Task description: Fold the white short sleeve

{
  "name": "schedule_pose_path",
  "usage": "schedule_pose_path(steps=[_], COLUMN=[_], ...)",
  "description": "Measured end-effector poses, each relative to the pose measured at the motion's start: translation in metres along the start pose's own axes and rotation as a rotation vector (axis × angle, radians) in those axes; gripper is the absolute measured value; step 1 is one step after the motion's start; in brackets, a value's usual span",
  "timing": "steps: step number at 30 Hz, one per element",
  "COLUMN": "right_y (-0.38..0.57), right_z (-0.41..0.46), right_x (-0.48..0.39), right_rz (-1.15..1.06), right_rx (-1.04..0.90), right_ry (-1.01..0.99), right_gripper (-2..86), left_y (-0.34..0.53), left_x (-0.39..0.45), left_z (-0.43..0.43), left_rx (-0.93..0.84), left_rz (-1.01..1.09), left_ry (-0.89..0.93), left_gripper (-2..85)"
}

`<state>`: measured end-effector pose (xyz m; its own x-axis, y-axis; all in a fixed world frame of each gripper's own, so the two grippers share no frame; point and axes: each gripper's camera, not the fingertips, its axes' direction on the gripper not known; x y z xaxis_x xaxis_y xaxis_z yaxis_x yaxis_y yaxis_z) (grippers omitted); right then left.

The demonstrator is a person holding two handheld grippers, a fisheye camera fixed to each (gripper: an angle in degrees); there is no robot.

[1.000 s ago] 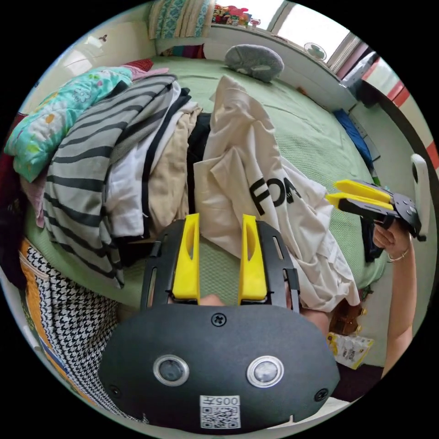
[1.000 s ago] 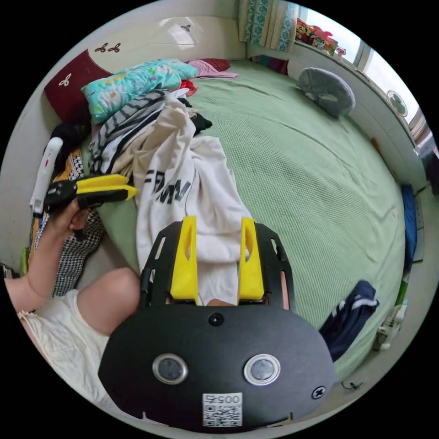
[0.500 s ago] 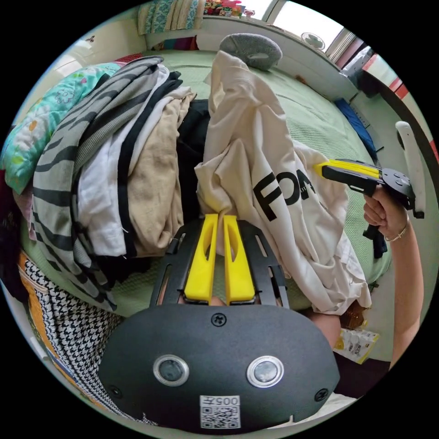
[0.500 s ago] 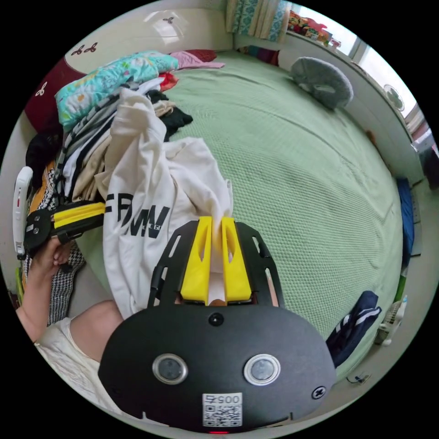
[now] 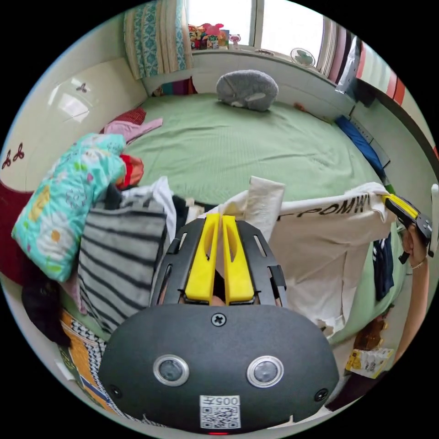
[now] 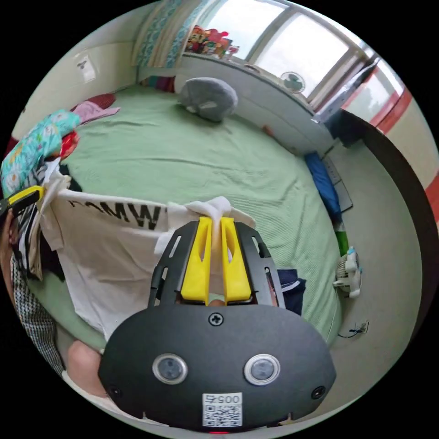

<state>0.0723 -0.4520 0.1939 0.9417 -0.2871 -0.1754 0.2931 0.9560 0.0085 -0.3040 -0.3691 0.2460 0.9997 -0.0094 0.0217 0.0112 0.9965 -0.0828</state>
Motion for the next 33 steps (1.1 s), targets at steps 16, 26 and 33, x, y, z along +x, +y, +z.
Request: schedule_pose_path(steps=[16, 26, 33], right_y=[0.049, 0.123, 0.128], right_z=[0.068, 0.100, 0.138], right_x=[0.007, -0.049, -0.042], right_rz=[-0.054, -0.150, -0.095], right_rx=[-0.100, -0.240, -0.292], right_ry=[-0.145, -0.229, -0.183], right_gripper=[10.4, 10.8, 8.7], left_y=[-0.008, 0.126, 0.143], left_x=[0.085, 0.207, 0.245], left_z=[0.078, 0.077, 0.137], left_rx=[-0.098, -0.195, -0.300], left_rz=[0.066, 0.303, 0.287], left_ry=[0.062, 0.406, 0.347], left_gripper=[5.0, 7.9, 13.5])
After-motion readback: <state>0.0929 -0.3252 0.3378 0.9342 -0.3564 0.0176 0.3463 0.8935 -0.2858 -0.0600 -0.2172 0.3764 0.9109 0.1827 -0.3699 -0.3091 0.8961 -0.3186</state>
